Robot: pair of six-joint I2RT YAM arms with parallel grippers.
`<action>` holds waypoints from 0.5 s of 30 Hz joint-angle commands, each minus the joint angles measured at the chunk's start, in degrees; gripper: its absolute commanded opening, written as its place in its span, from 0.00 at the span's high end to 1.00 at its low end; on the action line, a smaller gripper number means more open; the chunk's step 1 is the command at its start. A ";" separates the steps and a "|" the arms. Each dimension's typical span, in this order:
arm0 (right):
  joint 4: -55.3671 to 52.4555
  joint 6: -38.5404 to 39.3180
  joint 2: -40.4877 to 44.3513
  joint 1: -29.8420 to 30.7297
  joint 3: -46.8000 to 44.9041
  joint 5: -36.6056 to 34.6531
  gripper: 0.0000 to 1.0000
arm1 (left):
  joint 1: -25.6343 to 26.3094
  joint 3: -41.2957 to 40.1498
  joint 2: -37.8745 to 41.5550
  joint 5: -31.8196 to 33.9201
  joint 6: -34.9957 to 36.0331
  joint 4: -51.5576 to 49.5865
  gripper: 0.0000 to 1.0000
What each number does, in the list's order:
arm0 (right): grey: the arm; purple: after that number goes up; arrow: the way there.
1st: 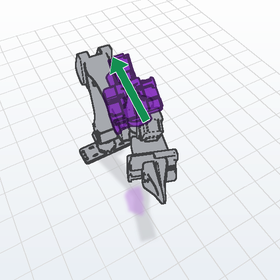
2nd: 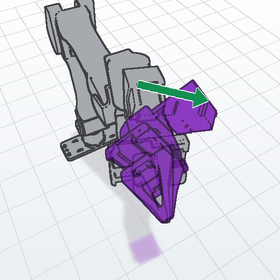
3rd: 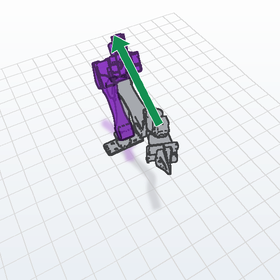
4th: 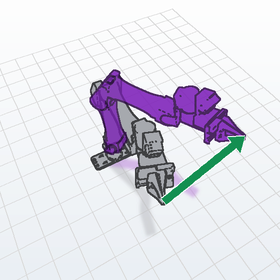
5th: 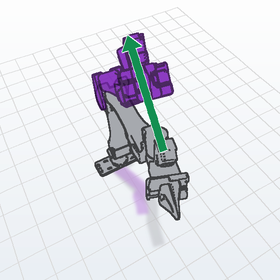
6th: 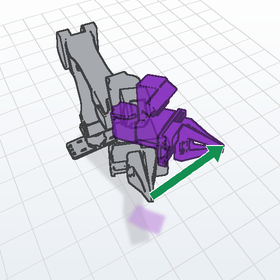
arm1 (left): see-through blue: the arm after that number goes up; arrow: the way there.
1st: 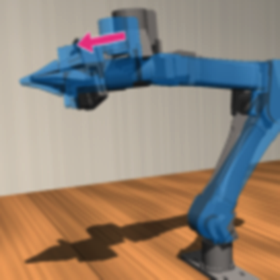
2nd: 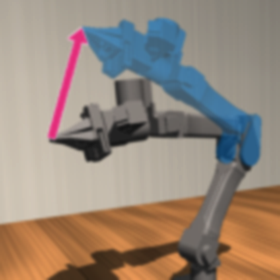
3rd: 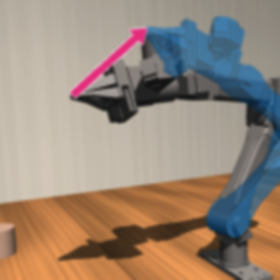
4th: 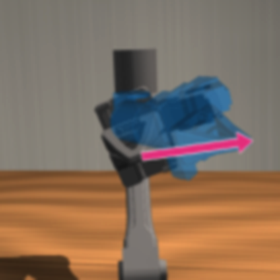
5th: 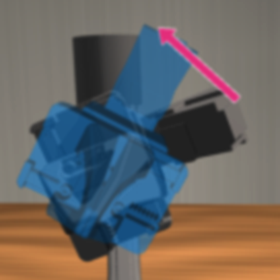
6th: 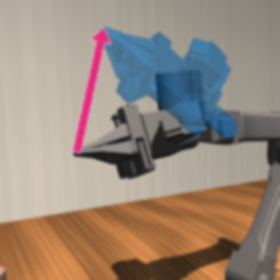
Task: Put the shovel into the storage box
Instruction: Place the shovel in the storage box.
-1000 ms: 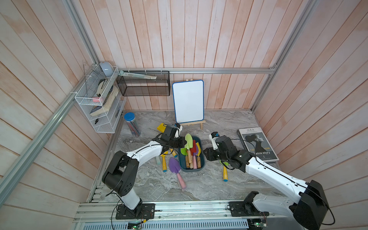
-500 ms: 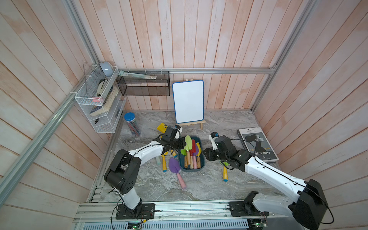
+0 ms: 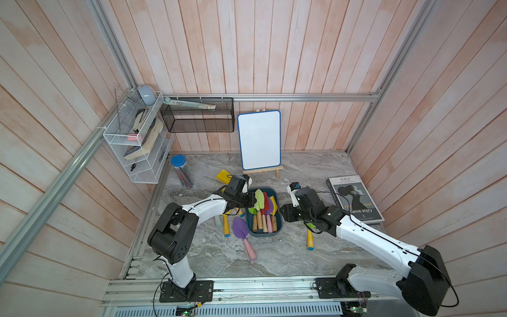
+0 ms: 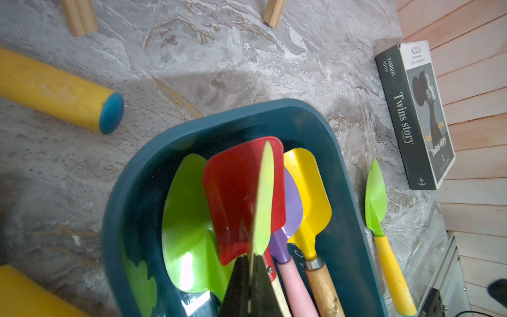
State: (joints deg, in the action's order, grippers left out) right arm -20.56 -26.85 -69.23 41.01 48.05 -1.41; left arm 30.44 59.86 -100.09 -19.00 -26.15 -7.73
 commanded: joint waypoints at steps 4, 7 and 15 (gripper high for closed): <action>-0.98 0.62 -0.21 0.21 1.67 -0.55 0.49 | 0.46 -0.38 -1.83 0.55 0.39 1.22 1.00; -0.98 0.57 -0.20 0.21 1.69 -0.56 0.49 | 0.50 -0.43 -2.33 0.69 0.14 1.18 1.00; -1.10 0.57 -0.13 0.21 1.52 -0.59 0.49 | 0.93 -0.16 -3.60 1.37 -0.48 0.66 0.97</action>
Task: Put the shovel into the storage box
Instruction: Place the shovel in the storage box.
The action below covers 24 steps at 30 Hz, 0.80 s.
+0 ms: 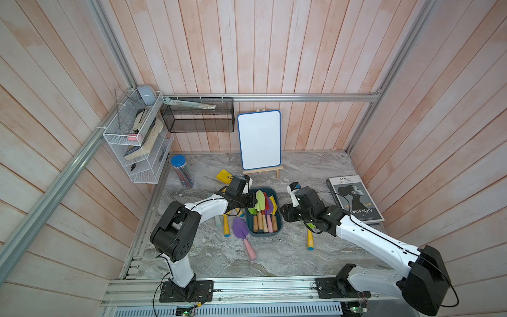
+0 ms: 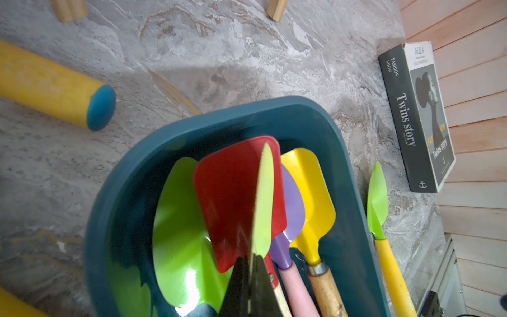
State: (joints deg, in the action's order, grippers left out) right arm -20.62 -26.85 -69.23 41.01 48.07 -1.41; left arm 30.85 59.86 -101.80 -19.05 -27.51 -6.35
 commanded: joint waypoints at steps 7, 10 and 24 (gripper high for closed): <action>-0.79 0.57 -0.11 0.21 1.23 -0.65 0.49 | 1.40 1.42 -2.02 3.55 0.85 -3.19 0.73; -0.74 0.56 -0.27 0.26 1.14 -0.60 0.49 | 1.93 2.45 -1.95 4.77 1.22 -4.76 0.63; -0.64 0.62 -0.03 0.23 0.86 -0.55 0.49 | 4.72 9.55 -2.16 11.72 2.08 -12.13 0.46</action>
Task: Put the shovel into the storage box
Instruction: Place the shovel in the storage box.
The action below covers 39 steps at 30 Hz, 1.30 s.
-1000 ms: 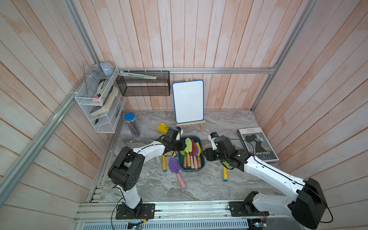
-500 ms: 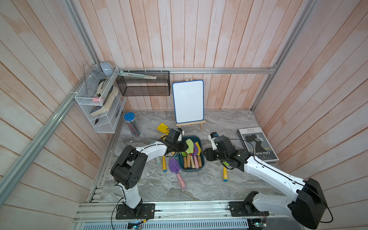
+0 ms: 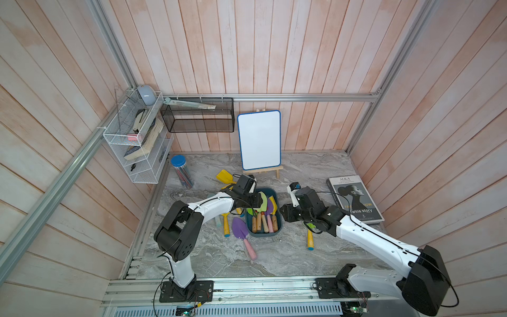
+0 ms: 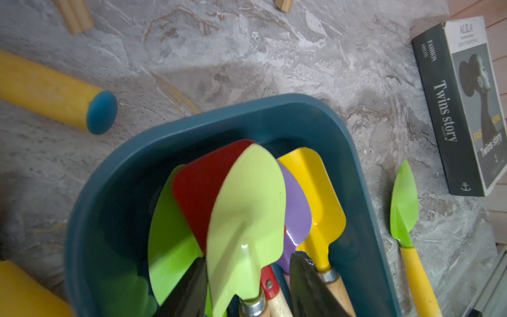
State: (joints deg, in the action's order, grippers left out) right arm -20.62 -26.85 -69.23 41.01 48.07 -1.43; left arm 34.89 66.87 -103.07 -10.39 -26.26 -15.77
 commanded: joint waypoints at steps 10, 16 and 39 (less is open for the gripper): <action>-0.56 0.61 0.21 0.21 0.49 -0.66 0.49 | 2.14 7.61 -2.51 10.45 0.00 -9.26 0.42; -0.73 0.57 0.58 0.21 0.44 -0.93 0.49 | 2.50 8.43 -2.18 11.53 -0.48 -9.83 0.42; -22.91 -16.50 5.62 0.11 -2.31 -15.98 0.48 | 3.78 3.60 8.48 4.18 -1.25 -1.11 0.36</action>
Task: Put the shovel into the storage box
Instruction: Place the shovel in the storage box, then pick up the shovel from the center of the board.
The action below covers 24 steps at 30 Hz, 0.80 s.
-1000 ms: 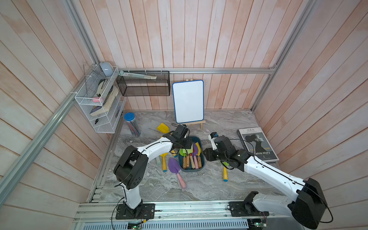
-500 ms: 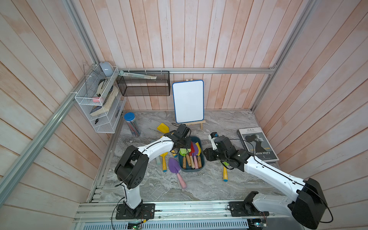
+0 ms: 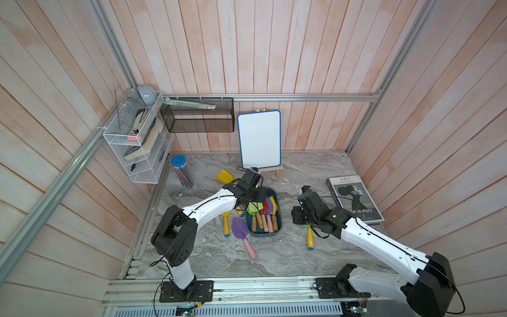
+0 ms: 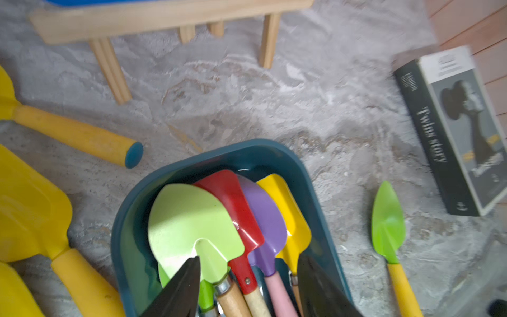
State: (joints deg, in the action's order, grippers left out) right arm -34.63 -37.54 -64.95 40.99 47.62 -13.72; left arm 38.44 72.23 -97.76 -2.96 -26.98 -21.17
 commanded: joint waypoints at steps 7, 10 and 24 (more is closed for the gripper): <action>-13.35 -13.21 5.02 0.44 -8.61 -0.77 0.47 | 0.31 -4.80 8.46 -8.05 -2.00 7.91 0.30; -13.48 -15.47 7.37 0.83 -11.17 0.29 0.46 | 0.37 -5.82 10.13 -9.56 -2.57 8.50 0.29; -7.62 -17.13 6.16 1.02 -16.67 3.11 0.44 | 0.59 -10.57 13.64 -10.73 -4.57 10.90 0.28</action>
State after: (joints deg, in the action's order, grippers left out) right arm -43.31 -53.58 -57.91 41.60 31.90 -10.83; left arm 38.81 62.72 -85.38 -12.84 -31.11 -11.99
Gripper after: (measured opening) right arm 0.559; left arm 0.719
